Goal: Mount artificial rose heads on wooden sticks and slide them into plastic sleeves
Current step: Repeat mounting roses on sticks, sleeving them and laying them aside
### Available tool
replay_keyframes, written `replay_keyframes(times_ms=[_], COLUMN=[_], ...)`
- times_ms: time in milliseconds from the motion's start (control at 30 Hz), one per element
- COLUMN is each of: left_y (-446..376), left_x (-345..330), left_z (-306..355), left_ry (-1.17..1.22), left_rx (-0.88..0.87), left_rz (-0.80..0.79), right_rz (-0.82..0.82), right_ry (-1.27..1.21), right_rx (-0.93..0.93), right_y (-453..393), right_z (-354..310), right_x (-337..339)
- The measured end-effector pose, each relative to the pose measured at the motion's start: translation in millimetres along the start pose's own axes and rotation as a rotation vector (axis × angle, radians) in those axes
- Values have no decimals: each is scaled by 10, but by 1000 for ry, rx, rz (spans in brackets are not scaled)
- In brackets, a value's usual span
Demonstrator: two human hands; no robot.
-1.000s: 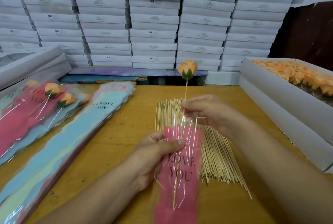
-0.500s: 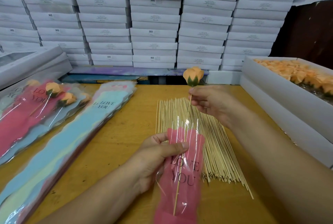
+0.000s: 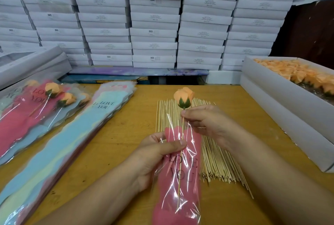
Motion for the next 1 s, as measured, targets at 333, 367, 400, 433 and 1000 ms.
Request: replay_keyframes(times_ms=[333, 367, 400, 433, 1000], left_y=[-9, -11, -11, -14, -10], left_x=[20, 28, 36, 47, 37], left_z=[0, -4, -7, -13, -26], left_ry=[-33, -45, -56, -59, 21], left_rx=[2, 0, 3, 9, 21], left_rz=[-16, -11, -2, 8, 5], right_rz=[4, 8, 10, 13, 35], right_ry=[103, 99, 79, 52, 270], right_rx=[-62, -38, -4, 37, 313], right_y=[-49, -62, -78, -89, -68], right_z=[-269, -308, -346, -381, -237], right_x=[66, 81, 94, 104, 42])
Point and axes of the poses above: each hand's wrist, its own y-axis away from the middle knuckle, its own x-axis out of the back of the hand, z = x × y, the point moved 1 cm from there along -y, towards the middle knuckle, and after that the axes turned 1 degree about -y, right-handed, at the moved point
